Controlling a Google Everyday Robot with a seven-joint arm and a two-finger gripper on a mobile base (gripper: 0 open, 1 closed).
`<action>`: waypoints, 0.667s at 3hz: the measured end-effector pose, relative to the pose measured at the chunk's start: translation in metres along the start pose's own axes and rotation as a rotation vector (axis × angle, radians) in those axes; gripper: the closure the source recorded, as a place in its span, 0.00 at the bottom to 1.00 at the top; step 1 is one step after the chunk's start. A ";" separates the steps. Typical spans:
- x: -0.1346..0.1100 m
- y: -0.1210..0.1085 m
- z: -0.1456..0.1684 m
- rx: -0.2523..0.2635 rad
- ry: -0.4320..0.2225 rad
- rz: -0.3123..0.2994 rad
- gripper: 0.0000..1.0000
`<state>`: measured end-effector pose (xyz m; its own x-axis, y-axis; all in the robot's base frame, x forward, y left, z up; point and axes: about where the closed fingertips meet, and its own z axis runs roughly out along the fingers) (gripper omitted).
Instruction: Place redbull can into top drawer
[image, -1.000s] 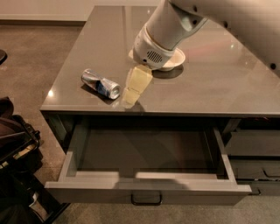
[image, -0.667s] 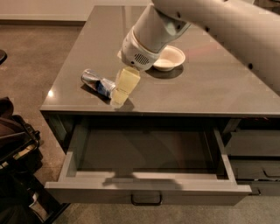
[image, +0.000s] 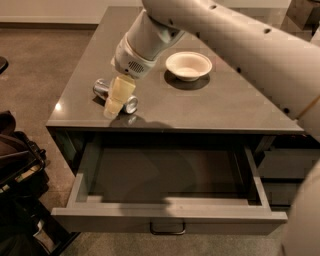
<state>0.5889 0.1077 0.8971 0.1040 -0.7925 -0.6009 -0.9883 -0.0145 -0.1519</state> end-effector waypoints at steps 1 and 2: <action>-0.009 -0.010 0.021 -0.014 0.000 -0.014 0.00; -0.006 -0.018 0.034 -0.014 0.019 -0.009 0.00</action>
Offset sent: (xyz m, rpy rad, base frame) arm 0.0334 0.0298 -0.0304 -0.0425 0.0044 -0.0042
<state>0.6097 0.1337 0.8769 0.1104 -0.8040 -0.5843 -0.9888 -0.0295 -0.1462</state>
